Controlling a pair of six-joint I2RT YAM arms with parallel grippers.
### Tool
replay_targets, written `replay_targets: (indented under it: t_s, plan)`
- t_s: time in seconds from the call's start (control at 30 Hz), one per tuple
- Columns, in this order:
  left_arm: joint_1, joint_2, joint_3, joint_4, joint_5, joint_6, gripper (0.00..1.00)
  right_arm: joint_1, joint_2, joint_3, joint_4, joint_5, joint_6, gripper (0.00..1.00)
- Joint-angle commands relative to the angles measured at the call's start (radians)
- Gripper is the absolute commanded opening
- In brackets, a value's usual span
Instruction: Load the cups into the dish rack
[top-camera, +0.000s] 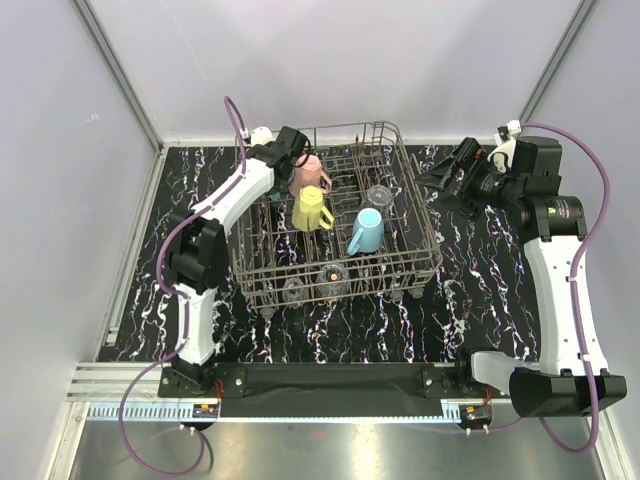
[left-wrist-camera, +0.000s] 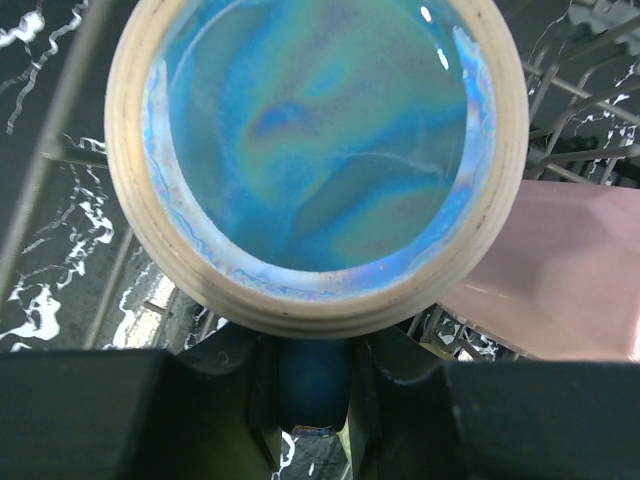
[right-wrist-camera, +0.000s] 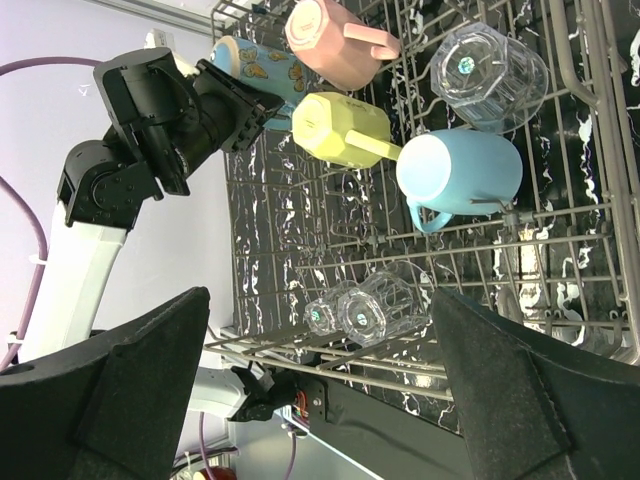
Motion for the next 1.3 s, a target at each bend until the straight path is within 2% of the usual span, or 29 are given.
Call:
replay_targets:
  t_s: [0.0,0.3,0.57,0.93,1.0,1.07,1.1,1.17,1.27]
  plan:
    - [0.002,-0.017,0.036,0.076,-0.039,-0.038,0.0,-0.005,-0.009,-0.012,0.04,-0.01,0.002,1.0]
    - [0.003,0.013,0.032,0.092,-0.039,-0.035,0.0,-0.004,-0.013,-0.017,0.049,-0.019,0.006,1.0]
    - [0.003,0.021,0.017,0.078,-0.045,-0.048,0.0,-0.006,-0.021,-0.086,0.1,-0.076,0.061,1.0]
    - [0.029,0.032,0.002,0.095,0.045,-0.053,0.0,-0.004,-0.03,-0.11,0.114,-0.051,0.043,1.0]
    - [0.032,0.03,-0.004,0.092,0.055,-0.056,0.05,-0.005,-0.033,-0.124,0.123,-0.053,0.045,1.0]
    - [0.032,0.026,-0.018,0.096,0.048,-0.058,0.15,-0.005,-0.039,-0.129,0.128,-0.054,0.048,1.0]
    - [0.032,0.021,-0.021,0.096,0.048,-0.058,0.23,-0.006,-0.041,-0.129,0.128,-0.056,0.046,1.0]
    - [0.032,0.02,-0.026,0.098,0.045,-0.056,0.29,-0.004,-0.045,-0.132,0.128,-0.056,0.042,1.0]
    - [0.032,0.02,-0.026,0.095,0.048,-0.045,0.43,-0.005,-0.048,-0.135,0.129,-0.056,0.04,1.0]
